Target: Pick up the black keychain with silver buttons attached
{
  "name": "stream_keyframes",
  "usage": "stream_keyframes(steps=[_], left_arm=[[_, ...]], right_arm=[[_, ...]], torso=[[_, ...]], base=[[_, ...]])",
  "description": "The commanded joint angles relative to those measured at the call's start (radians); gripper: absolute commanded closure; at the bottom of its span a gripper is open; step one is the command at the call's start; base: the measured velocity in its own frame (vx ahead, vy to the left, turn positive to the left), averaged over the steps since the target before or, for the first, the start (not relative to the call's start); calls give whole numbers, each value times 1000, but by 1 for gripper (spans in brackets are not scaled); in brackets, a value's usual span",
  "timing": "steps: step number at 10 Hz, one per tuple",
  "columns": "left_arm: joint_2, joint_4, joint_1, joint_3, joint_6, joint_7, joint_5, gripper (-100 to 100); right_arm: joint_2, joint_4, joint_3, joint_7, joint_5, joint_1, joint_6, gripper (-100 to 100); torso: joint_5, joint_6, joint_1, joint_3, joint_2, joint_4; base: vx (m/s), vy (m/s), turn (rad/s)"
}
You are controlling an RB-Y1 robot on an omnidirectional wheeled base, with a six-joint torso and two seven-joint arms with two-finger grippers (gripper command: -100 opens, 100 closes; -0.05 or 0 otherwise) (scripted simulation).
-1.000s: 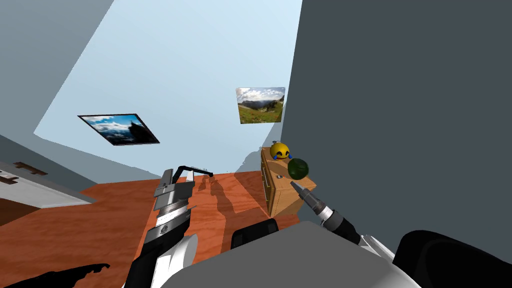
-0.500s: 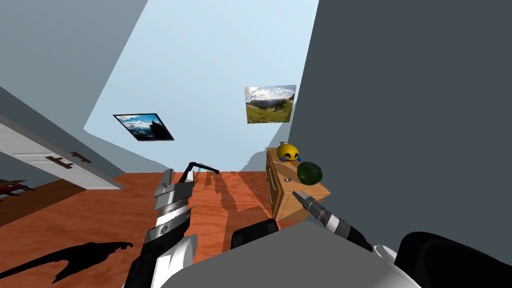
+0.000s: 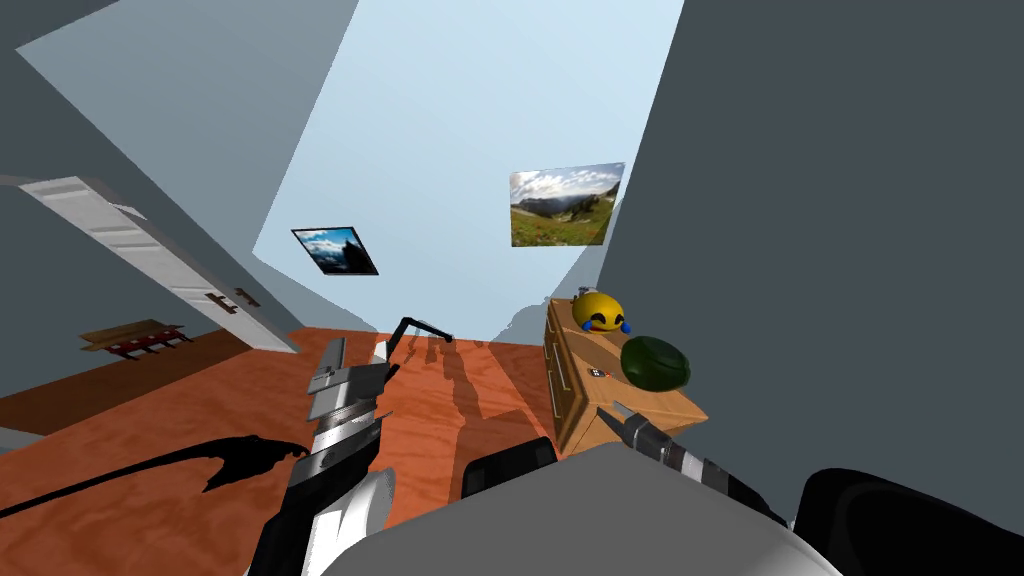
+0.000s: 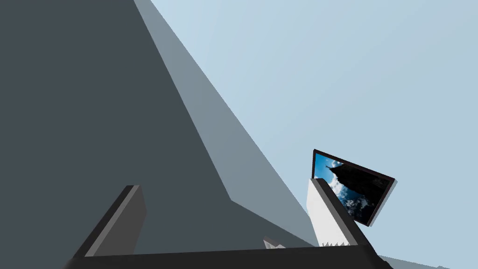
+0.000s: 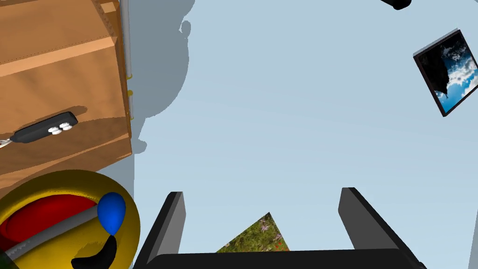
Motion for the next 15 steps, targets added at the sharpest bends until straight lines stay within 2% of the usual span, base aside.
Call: stream_keyframes(steps=[1,2,3,4,5,6,9,11,12,15], left_arm=[[0,0,0,0,0,0,0,0],[0,0,0,0,0,0,0,0],[0,0,0,0,0,0,0,0],[0,0,0,0,0,0,0,0],[0,0,0,0,0,0,0,0],[0,0,0,0,0,0,0,0],[0,0,0,0,0,0,0,0],[0,0,0,0,0,0,0,0],[0,0,0,0,0,0,0,0],[0,0,0,0,0,0,0,0]], right_arm=[[-5,14,5,4,50,9,-2,-100],[-5,14,5,4,57,9,-2,-100],[-30,36,-2,-2,98,34,-7,-100],[-30,36,-2,-2,119,34,-7,-100],[-54,58,-9,-9,152,57,-12,-100],[-54,58,-9,-9,180,57,-12,-100],[-101,102,-23,-25,270,100,-20,-100],[-101,102,-23,-25,303,100,-20,-100],[-124,122,-31,-33,341,120,-23,-100],[-146,142,-39,-43,421,138,-26,-100]], torso=[[0,0,0,0,0,0],[0,1,0,0,1,0],[0,1,-1,1,2,0],[0,0,-1,1,2,0],[0,1,-1,1,1,0],[0,0,-1,0,0,0],[0,1,-1,-1,-1,0],[0,1,-1,0,1,0],[0,1,-1,1,3,1],[0,1,-2,0,0,0]], base=[[58,22,123],[26,8,-33],[48,16,225],[56,14,167],[88,14,232],[79,10,144],[81,8,221],[40,-3,78],[50,3,244],[62,-9,171]])
